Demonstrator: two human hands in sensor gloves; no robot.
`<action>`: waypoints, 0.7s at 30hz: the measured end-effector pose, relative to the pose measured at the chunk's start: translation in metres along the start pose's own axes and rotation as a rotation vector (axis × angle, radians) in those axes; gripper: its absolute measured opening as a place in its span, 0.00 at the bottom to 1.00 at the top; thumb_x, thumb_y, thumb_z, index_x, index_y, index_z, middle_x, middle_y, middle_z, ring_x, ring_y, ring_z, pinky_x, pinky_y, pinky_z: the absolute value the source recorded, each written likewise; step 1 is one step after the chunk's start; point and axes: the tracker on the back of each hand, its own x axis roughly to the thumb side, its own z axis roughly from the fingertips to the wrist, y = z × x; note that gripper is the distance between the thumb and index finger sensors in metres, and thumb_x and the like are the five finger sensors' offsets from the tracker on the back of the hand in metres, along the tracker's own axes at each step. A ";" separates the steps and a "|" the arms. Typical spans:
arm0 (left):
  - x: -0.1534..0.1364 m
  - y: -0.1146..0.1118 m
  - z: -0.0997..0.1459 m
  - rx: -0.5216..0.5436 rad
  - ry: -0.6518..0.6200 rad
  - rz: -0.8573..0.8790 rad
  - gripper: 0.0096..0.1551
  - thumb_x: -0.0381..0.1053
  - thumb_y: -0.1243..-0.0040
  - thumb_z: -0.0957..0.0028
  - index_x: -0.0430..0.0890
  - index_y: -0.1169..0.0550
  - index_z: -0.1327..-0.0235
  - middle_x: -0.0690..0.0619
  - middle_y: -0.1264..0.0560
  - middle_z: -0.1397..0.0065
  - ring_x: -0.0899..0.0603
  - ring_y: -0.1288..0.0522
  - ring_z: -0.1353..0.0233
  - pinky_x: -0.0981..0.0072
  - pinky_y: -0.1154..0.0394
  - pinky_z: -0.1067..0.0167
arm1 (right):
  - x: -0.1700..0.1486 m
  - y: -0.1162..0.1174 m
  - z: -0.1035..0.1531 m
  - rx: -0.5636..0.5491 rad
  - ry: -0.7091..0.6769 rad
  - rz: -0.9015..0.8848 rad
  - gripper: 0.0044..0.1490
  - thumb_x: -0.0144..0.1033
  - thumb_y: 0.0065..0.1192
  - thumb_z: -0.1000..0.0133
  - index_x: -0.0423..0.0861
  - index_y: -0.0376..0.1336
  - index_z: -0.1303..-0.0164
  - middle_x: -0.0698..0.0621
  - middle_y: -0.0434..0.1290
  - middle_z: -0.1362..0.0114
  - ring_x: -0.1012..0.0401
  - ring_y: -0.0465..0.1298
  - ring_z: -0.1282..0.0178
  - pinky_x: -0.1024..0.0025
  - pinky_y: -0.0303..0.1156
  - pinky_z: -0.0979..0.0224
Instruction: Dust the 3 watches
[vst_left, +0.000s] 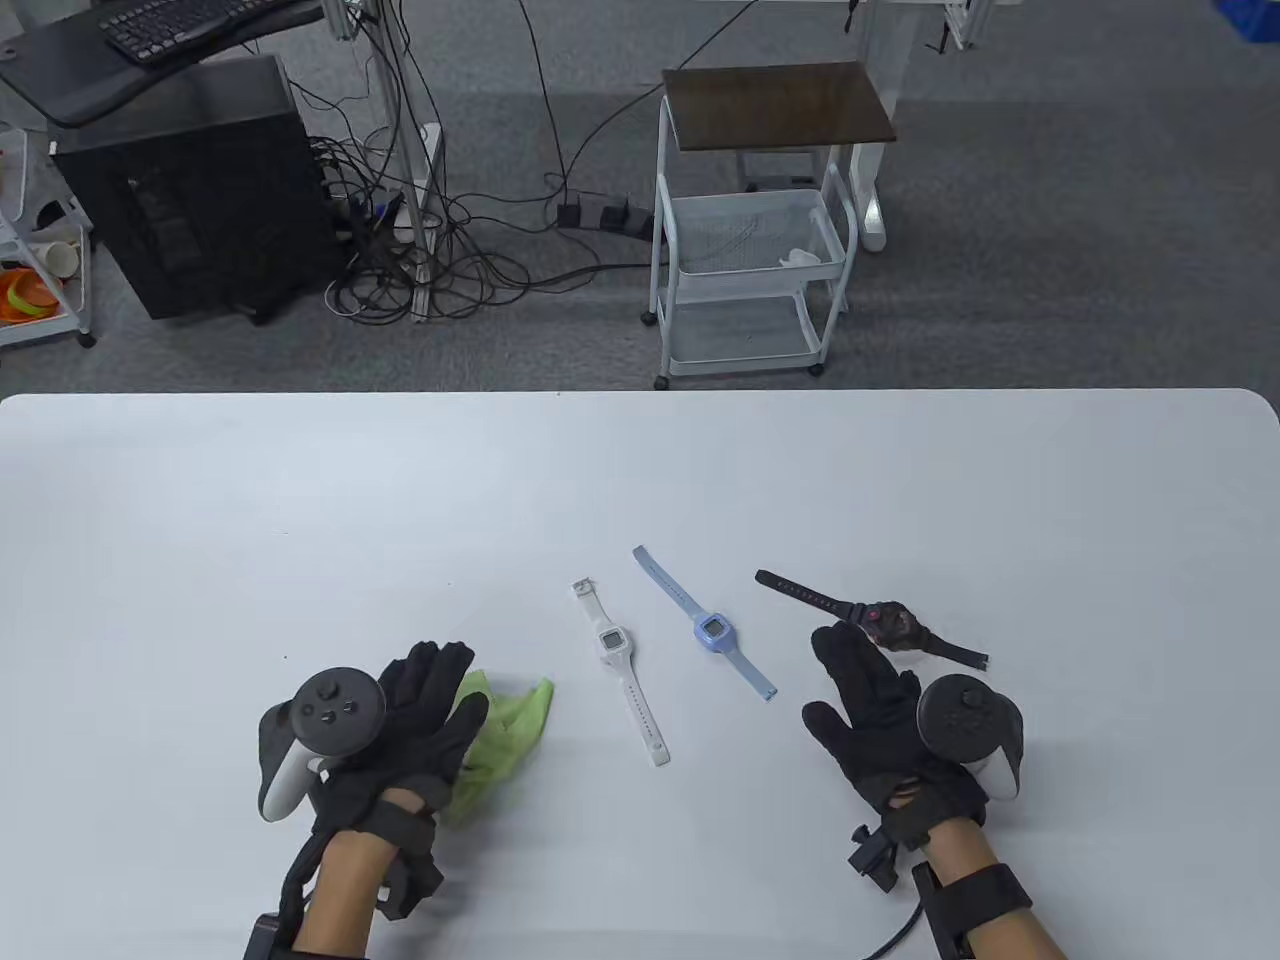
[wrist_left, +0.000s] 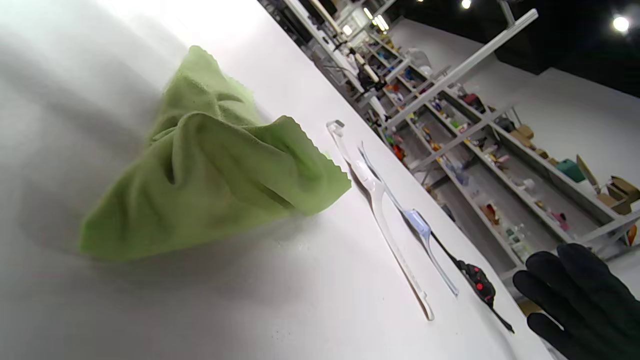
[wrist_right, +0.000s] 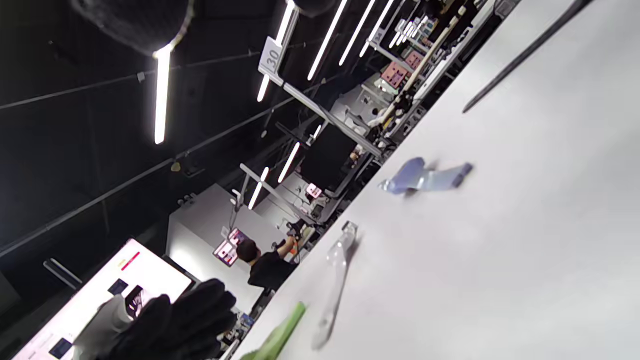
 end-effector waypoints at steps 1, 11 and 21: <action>0.000 0.000 0.000 -0.002 0.000 -0.001 0.46 0.74 0.63 0.41 0.52 0.54 0.17 0.45 0.62 0.14 0.27 0.65 0.18 0.25 0.70 0.34 | 0.001 0.001 -0.001 0.010 -0.002 0.009 0.57 0.71 0.48 0.50 0.48 0.41 0.21 0.33 0.37 0.16 0.29 0.40 0.21 0.17 0.26 0.44; -0.002 0.003 0.000 -0.014 0.003 0.012 0.45 0.72 0.59 0.40 0.51 0.52 0.17 0.44 0.61 0.14 0.27 0.65 0.18 0.25 0.71 0.34 | 0.003 0.002 0.001 0.027 -0.017 0.054 0.56 0.70 0.50 0.50 0.46 0.43 0.21 0.33 0.39 0.16 0.29 0.41 0.21 0.18 0.26 0.44; 0.001 0.043 0.018 0.099 0.017 -0.175 0.44 0.67 0.44 0.43 0.49 0.41 0.19 0.43 0.51 0.14 0.27 0.57 0.16 0.23 0.67 0.33 | 0.003 0.003 0.001 0.023 -0.027 0.071 0.55 0.67 0.52 0.50 0.45 0.45 0.21 0.32 0.41 0.17 0.29 0.41 0.21 0.17 0.26 0.44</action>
